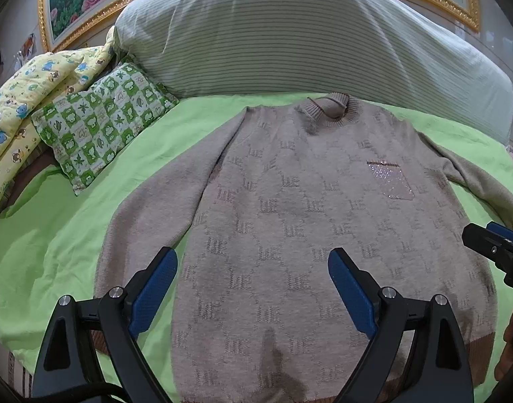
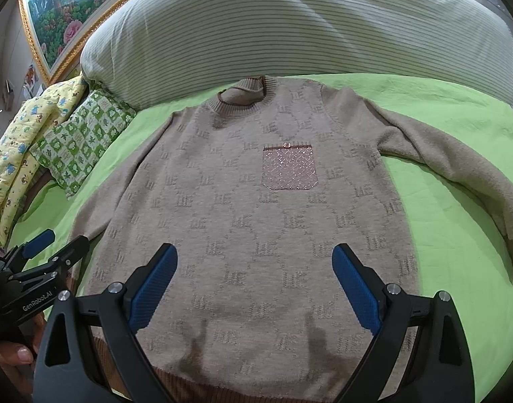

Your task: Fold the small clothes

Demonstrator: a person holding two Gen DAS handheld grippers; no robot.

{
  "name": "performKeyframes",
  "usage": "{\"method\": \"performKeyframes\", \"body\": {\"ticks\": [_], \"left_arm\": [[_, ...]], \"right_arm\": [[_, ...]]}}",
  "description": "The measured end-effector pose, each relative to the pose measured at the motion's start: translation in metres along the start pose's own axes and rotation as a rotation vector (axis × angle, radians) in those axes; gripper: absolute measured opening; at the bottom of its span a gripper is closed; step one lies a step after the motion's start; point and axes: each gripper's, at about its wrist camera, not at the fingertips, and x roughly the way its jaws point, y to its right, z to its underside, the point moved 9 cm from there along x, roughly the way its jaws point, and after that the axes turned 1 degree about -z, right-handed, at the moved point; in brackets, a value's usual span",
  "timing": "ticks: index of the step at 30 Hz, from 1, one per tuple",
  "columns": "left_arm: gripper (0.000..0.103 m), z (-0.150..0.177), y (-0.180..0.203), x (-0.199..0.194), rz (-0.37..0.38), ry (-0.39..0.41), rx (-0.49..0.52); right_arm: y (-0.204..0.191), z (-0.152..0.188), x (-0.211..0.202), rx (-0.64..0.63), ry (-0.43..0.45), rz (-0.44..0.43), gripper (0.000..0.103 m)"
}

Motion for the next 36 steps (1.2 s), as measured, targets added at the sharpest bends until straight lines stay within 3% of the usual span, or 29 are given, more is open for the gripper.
{"method": "performKeyframes", "body": {"ticks": [8, 29, 36], "left_arm": [[0.092, 0.001, 0.002, 0.002, 0.031, -0.020, -0.027], [0.092, -0.001, 0.000, 0.015, 0.012, -0.001, -0.013], [0.093, -0.003, 0.001, 0.024, 0.016, -0.016, -0.015]], "right_arm": [[0.000, -0.001, 0.001, -0.002, -0.001, -0.001, 0.094], [0.002, -0.002, 0.006, 0.006, -0.018, -0.005, 0.094], [0.030, -0.004, 0.002, 0.035, -0.013, 0.022, 0.093]]}}
